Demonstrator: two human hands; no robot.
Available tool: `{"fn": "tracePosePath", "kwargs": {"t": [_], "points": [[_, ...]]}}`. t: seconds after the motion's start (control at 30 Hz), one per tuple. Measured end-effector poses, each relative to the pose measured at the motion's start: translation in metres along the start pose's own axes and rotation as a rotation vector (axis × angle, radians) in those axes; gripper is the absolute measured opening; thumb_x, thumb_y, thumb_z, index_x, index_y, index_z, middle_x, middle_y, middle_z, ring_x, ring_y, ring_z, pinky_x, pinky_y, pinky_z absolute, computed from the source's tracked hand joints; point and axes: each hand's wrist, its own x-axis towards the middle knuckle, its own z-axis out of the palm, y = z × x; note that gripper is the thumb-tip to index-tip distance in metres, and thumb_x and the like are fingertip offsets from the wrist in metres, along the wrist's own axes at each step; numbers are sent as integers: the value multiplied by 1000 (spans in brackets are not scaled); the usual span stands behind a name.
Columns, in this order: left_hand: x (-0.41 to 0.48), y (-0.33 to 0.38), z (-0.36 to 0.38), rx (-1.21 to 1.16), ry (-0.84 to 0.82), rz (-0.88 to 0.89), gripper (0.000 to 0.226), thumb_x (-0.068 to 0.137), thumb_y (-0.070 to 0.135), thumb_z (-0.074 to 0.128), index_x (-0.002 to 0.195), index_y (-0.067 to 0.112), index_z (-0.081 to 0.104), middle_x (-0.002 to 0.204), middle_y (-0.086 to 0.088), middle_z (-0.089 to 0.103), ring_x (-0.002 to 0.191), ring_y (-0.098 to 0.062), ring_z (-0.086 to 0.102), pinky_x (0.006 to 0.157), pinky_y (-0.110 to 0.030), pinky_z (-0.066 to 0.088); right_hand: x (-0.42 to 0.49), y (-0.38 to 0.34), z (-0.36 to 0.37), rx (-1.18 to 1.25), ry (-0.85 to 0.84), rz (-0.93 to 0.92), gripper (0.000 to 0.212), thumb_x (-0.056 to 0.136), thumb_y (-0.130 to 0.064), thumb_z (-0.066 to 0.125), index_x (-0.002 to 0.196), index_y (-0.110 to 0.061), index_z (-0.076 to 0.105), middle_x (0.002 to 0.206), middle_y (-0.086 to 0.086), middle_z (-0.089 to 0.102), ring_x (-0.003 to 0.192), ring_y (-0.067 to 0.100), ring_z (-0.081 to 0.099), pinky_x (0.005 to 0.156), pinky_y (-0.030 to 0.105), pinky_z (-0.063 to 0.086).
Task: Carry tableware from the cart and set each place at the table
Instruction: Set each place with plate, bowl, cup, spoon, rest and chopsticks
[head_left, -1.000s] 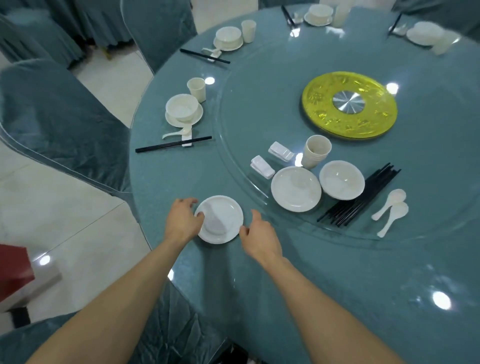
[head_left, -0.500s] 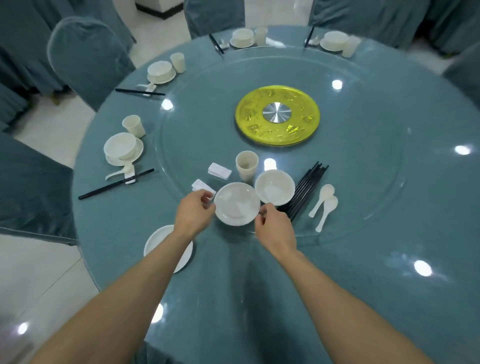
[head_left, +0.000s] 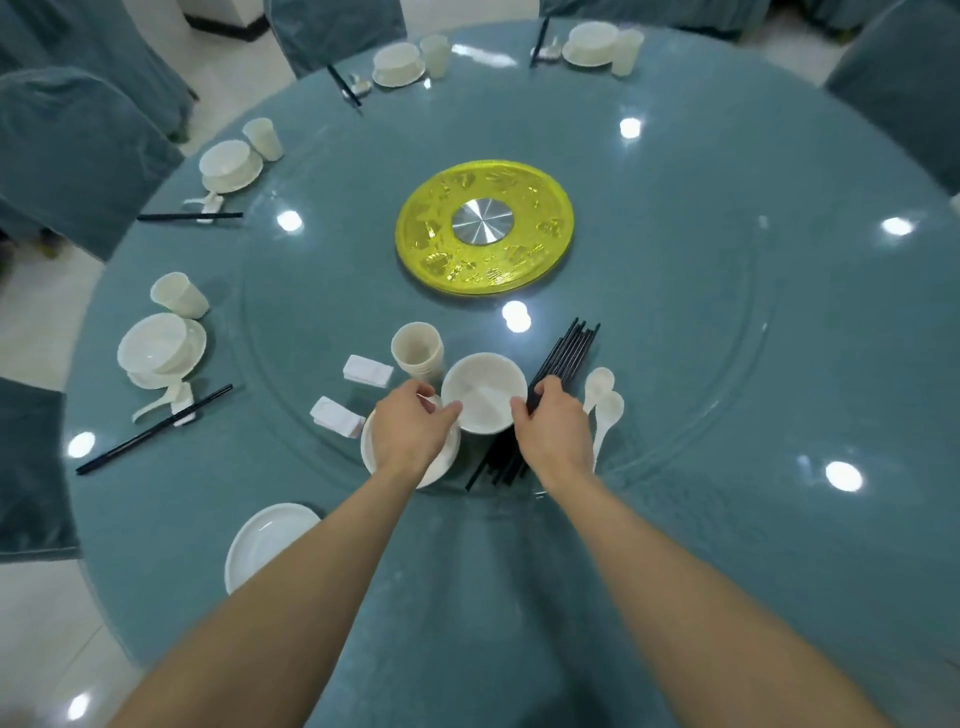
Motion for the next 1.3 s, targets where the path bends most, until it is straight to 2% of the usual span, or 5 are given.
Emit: {"fn": "tracePosePath", "kwargs": {"t": [0.2,0.57,0.83,1.13,1.3], "points": [[12,2,13,-32,1,-4,30,78,34,87,99,21,71,84,11,71,84,-12,68,79,-29,50,18,-5,10,-3,-69,20,38,97,-43,68,114,-13,52,97,8,68,90,31,65,73,45,59],[-1,0,18,79,73,108,30,85,36,77,114,29,79,105,8,70,92,-14,63,78,-28,40,19,-7,10,-383,-23,-148,21,106,-32,50,110,-12,52,90,11,71,75,34,63,60,37,36],[-1,3,19,-15,86,98,27,85,27,79,112,24,77,107,8,69,88,-15,65,84,-28,47,19,-3,11,-408,-1,-185,24,107,-31,45,118,-12,56,87,10,70,67,29,48,58,36,35],[0,6,20,-221,44,71,29,82,10,75,107,22,71,106,8,66,85,-7,66,82,-23,52,18,-2,11,-298,-21,-224,24,102,-23,47,122,-17,57,82,9,67,70,35,59,56,37,39],[-3,5,16,-90,121,21,38,81,24,80,116,21,65,113,8,59,94,-12,58,83,-26,42,19,-9,11,-300,-4,-173,17,100,-22,52,116,-14,52,85,9,67,69,32,56,56,38,39]]}}
